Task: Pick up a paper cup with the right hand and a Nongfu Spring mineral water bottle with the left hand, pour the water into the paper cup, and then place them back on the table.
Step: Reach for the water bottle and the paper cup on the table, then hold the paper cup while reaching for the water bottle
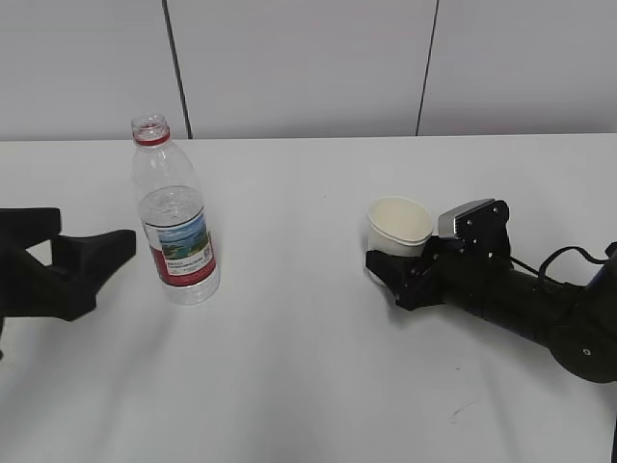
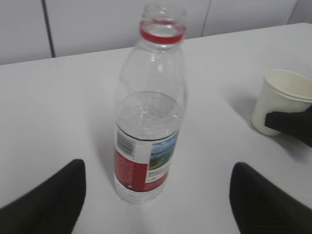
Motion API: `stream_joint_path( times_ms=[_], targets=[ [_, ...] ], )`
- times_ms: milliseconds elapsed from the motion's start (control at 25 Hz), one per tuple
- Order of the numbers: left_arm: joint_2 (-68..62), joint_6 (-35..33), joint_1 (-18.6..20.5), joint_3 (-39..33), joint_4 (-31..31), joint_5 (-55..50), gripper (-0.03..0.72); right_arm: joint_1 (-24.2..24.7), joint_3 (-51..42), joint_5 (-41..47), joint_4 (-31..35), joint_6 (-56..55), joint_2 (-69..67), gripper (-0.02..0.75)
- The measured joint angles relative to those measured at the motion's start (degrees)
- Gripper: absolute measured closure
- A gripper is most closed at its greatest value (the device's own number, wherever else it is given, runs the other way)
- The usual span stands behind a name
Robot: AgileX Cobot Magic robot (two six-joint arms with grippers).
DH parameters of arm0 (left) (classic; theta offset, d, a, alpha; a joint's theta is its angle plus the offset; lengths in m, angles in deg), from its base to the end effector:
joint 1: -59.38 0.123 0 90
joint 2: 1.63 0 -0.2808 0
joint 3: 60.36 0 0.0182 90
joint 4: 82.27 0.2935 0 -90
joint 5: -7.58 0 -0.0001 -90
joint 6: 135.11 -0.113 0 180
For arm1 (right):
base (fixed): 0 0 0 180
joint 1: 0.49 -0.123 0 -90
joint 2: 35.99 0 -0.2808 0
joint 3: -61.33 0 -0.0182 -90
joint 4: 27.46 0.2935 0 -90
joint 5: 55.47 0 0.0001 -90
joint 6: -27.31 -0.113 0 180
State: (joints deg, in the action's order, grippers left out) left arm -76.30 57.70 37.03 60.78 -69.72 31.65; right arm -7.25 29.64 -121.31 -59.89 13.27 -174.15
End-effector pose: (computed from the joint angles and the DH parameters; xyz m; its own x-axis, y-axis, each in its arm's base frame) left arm 0.2337 -0.1069 0.1663 -0.3263 0.1093 -0.9389 0.4484 0.8923 -0.0519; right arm 0.3635 0.0987 -0.0057 -0.2989 -0.0437 -0.9533 -0.5680 0.8109 0.1410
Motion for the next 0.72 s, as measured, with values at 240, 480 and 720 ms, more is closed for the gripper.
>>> stream_joint_path(
  times_ms=[240, 480, 720],
  targets=[
    [-12.5, -0.2, -0.6, 0.0, 0.3, 14.8, 0.140, 0.0, 0.0, 0.0, 0.2, 0.0, 0.0, 0.206],
    [-27.9, -2.6, -0.6, 0.4, -4.7, 32.9, 0.139, 0.0, 0.0, 0.0, 0.3, 0.0, 0.0, 0.206],
    [-38.4, -3.0, -0.6, 3.3, -7.4, 40.4, 0.137, 0.0, 0.0, -0.1, 0.3, 0.0, 0.0, 0.206]
  ],
)
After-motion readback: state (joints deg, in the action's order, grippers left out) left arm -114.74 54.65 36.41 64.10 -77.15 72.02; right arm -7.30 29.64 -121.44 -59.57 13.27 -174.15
